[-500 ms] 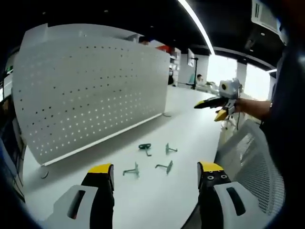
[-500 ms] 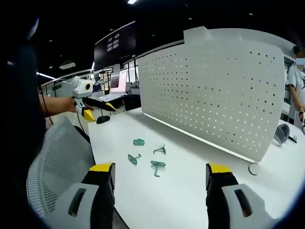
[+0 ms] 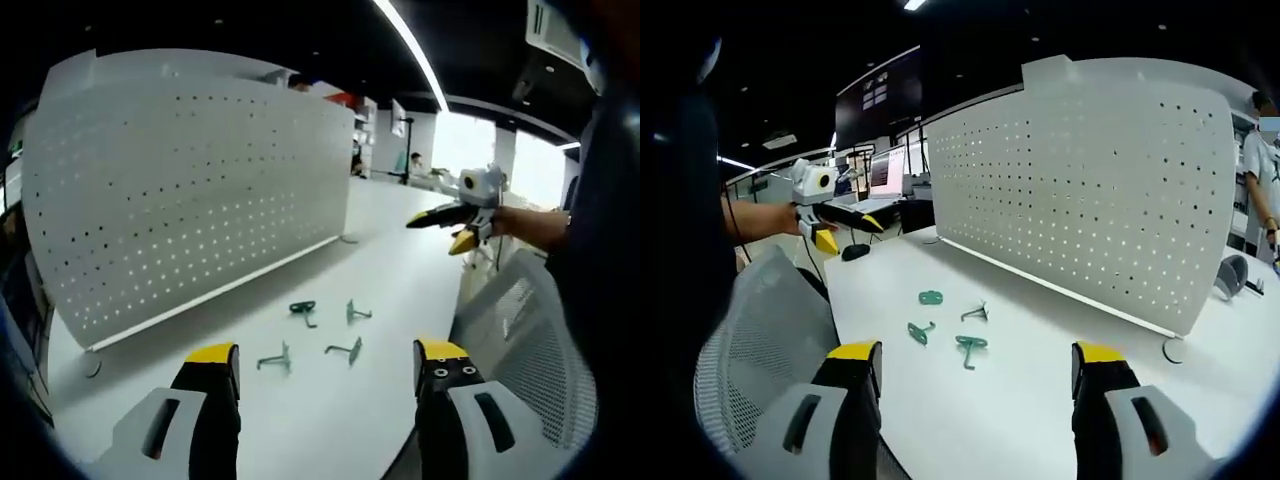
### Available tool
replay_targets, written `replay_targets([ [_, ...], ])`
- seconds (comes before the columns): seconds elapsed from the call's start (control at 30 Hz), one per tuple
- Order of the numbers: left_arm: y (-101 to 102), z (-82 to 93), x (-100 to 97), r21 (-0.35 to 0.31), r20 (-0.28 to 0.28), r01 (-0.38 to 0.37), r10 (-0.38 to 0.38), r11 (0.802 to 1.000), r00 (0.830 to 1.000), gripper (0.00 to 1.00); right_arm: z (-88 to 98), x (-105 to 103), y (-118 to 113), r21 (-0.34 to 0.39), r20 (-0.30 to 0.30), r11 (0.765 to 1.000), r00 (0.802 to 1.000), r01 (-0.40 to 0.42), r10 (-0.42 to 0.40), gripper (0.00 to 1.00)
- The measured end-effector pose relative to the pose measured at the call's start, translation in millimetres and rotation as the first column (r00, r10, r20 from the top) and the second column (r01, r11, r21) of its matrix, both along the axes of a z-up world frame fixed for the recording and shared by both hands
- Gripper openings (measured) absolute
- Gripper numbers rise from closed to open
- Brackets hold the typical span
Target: Insert the hook assembly into the mounting plate slot until the hook locks in place.
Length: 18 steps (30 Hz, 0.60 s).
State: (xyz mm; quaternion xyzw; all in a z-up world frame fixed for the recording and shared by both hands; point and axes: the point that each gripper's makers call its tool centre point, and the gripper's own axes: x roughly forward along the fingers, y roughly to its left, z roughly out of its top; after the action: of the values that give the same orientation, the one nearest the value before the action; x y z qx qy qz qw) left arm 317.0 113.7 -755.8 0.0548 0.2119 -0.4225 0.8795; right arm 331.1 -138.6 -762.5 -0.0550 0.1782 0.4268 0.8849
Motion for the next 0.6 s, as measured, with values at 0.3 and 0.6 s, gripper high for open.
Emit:
replay_targets([
  [0.3,1.8,-2.0,-1.0,0.001,-0.006,-0.014,0.014,1.000,1.000,0.71,-0.9,4.3,2.8,-0.001,-0.001,1.000,1.000,-0.016,0.016,0.76],
  [0.6,3.8,-2.9,-3.4,0.000,-0.009,-0.028,0.028,1.000,1.000,0.71,-1.4,9.8,8.4,-0.008,-0.005,0.999,0.999,-0.044,0.044,0.75],
])
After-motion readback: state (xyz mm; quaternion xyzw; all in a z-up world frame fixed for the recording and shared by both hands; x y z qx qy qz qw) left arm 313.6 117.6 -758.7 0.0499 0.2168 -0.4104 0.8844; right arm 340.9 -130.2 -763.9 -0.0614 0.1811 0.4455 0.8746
